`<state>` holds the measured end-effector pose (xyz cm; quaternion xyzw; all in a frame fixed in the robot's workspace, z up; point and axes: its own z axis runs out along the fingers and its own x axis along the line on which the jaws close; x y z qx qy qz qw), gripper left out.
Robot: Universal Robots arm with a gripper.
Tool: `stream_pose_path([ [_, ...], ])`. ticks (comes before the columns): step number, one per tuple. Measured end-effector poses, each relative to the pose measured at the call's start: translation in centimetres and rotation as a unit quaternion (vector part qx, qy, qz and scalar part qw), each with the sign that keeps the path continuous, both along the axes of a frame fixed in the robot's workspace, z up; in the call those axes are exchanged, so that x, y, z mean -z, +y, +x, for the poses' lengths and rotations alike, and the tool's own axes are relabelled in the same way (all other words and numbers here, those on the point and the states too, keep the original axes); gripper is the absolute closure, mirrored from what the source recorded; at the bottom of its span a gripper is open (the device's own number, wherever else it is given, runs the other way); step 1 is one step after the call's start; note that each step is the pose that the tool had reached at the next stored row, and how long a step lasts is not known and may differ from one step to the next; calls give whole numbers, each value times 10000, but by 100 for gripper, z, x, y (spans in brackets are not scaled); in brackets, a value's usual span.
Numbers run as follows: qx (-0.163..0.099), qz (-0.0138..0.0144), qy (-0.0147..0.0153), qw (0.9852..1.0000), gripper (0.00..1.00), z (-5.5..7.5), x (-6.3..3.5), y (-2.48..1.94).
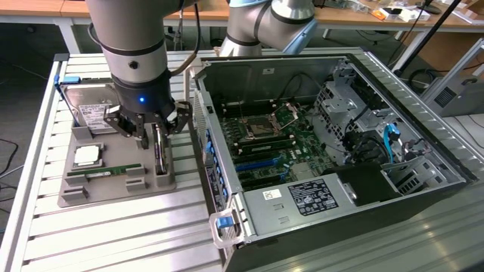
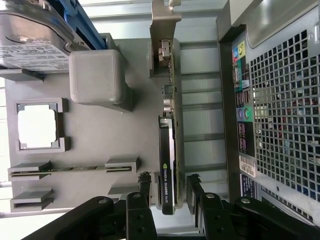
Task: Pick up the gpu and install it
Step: 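Pick up the gpu and move the gpu toward the slot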
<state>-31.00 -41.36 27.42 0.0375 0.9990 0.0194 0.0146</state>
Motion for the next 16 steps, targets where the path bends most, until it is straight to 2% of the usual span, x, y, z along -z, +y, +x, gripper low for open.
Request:
stream_pose_path([
  [16, 0, 0, 0, 10000, 58, 0, 56, 0],
])
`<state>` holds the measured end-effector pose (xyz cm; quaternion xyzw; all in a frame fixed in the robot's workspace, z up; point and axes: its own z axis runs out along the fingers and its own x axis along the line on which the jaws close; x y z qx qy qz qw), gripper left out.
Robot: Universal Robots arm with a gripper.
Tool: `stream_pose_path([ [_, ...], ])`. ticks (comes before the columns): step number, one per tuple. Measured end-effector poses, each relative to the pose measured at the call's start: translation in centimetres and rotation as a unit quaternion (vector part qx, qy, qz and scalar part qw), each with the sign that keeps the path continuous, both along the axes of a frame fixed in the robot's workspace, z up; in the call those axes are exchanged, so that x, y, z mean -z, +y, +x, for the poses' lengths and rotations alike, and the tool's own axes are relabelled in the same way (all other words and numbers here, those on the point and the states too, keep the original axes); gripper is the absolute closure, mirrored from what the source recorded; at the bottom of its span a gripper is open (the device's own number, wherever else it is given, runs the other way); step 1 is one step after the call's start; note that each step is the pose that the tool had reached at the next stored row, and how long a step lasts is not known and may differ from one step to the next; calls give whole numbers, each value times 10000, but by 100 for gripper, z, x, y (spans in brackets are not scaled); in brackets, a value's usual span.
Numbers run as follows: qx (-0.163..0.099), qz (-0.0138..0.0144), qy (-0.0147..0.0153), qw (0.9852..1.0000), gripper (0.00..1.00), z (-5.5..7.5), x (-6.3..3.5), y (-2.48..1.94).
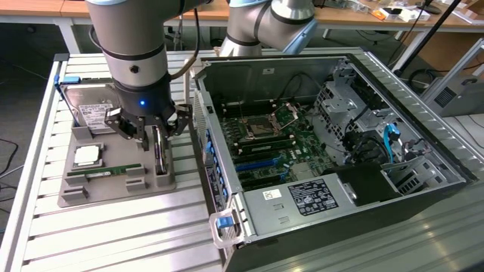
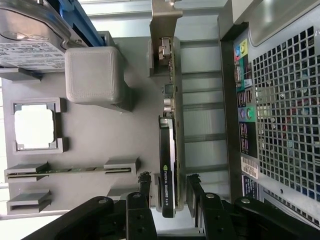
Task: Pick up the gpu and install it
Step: 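Pick up the gpu and move the gpu toward the slot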
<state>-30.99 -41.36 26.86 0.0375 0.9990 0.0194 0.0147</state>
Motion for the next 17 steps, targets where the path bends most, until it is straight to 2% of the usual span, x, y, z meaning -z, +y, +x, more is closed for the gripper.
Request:
stream_pose_path([
  [3, 0, -1, 0, 10000, 58, 0, 37, 5],
  [4, -1, -1, 0, 10000, 58, 1, 47, 26],
  [5, -3, -3, 0, 10000, 58, 5, 54, 74],
  [6, -3, -4, 0, 10000, 58, 5, 62, 149],
  [7, -3, -4, 0, 10000, 58, 5, 70, 179],
  [9, -5, -8, 0, 10000, 58, 8, 108, 295],
  [11, -4, -10, 0, 10000, 58, 7, 141, 325],
  [13, -4, -19, 0, 10000, 58, 8, 159, 376],
  [17, -4, -24, -1, 10000, 58, 7, 185, 418],
])
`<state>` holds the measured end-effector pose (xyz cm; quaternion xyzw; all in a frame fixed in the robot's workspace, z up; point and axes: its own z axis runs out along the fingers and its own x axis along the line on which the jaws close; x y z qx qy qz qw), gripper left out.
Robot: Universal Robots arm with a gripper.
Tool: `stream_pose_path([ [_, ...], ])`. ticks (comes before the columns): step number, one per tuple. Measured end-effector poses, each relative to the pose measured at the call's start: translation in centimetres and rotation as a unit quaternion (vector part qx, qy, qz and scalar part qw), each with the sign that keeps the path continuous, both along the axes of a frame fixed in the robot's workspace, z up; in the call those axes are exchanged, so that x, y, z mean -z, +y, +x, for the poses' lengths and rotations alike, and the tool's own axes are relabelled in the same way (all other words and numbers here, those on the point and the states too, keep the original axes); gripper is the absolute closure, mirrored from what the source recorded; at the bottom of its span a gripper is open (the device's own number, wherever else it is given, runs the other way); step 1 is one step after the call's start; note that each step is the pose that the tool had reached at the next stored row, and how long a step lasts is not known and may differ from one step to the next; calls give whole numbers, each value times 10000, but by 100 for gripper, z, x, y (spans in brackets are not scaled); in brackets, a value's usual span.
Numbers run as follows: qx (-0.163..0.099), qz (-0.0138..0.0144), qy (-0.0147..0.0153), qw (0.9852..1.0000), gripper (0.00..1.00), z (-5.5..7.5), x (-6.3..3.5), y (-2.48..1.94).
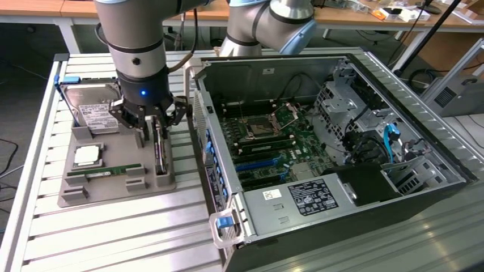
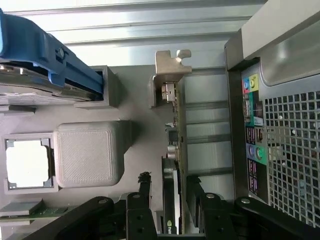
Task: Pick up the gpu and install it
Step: 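Pick up the gpu and move the gpu toward the slot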
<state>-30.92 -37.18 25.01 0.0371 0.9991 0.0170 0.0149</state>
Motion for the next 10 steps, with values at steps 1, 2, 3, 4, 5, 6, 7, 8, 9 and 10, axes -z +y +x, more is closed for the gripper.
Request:
stream_pose_path([
  [1, 0, -1, 1, 10000, 58, 0, 6, 7],
  [2, 0, -3, 1, 10000, 58, 0, 20, 20],
  [3, -1, -4, 2, 10000, 58, 1, 26, 21],
  [4, -1, -3, 1, 10000, 58, 1, 32, 22],
  [5, 0, -4, 2, 10000, 58, 0, 38, 22],
  [6, 0, -4, 2, 10000, 58, 0, 40, 22],
  [7, 0, -4, 3, 10000, 58, 0, 40, 22],
  [8, 0, -4, 2, 10000, 58, 0, 40, 22],
  [9, 0, -4, 2, 10000, 58, 0, 41, 22],
  [10, 0, -3, 1, 10000, 58, 0, 41, 22],
])
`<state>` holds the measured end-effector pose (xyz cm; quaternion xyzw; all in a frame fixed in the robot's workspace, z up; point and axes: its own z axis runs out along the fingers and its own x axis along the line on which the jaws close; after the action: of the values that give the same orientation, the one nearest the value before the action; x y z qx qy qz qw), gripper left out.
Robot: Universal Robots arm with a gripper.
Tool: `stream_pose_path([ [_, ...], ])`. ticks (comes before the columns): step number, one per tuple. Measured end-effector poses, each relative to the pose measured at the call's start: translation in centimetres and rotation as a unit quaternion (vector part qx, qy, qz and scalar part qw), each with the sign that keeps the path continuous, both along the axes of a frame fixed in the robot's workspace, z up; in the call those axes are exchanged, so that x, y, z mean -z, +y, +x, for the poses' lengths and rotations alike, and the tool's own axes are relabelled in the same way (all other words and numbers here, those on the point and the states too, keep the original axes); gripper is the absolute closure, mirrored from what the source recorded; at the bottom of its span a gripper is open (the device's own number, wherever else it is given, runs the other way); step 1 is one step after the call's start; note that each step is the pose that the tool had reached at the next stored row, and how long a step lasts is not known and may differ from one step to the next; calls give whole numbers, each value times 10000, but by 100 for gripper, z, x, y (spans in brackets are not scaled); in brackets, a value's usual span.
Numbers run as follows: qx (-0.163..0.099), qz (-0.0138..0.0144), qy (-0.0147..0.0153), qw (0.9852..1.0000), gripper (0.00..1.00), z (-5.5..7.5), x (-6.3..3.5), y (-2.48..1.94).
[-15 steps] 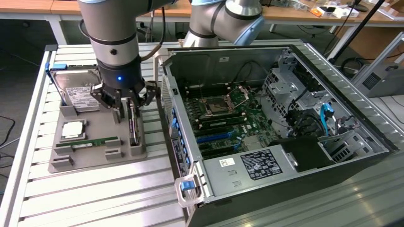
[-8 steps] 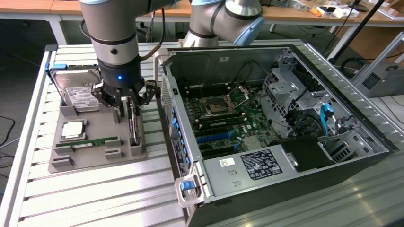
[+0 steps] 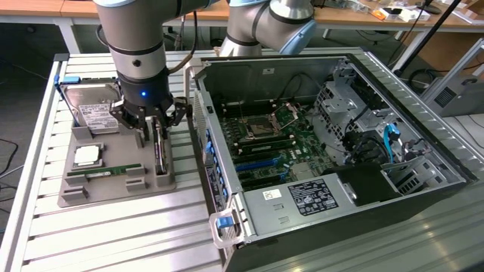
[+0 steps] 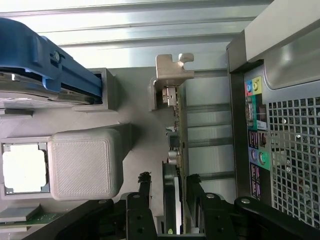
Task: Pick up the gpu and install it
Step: 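Pick up the gpu and move the gpu toward the slot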
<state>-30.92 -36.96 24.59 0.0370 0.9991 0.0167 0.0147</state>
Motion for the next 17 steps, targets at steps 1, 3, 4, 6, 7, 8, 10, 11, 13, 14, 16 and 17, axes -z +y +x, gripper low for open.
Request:
stream_pose_path([
  [1, 0, 0, 0, 10000, 58, 0, 0, 0],
  [3, 0, 0, 0, 10000, 58, 0, 0, 0],
  [4, 0, 0, 0, 10000, 60, 0, 0, 0],
  [6, 0, 0, 0, 10000, 66, 0, 0, 0],
  [7, 0, 0, 0, 10000, 72, 0, 0, 0],
  [8, 0, 0, 0, 10000, 73, 0, 0, 0],
  [10, 0, 0, 0, 10000, 73, 0, 0, 0],
  [11, 0, 0, 0, 10000, 73, 0, 0, 0],
  [13, 0, 0, 0, 10000, 73, 0, 0, 0],
  [14, 0, 0, 0, 10000, 73, 0, 0, 0],
  [16, 0, 0, 0, 10000, 73, 0, 0, 0],
  [17, 0, 0, 0, 10000, 73, 0, 0, 0],
])
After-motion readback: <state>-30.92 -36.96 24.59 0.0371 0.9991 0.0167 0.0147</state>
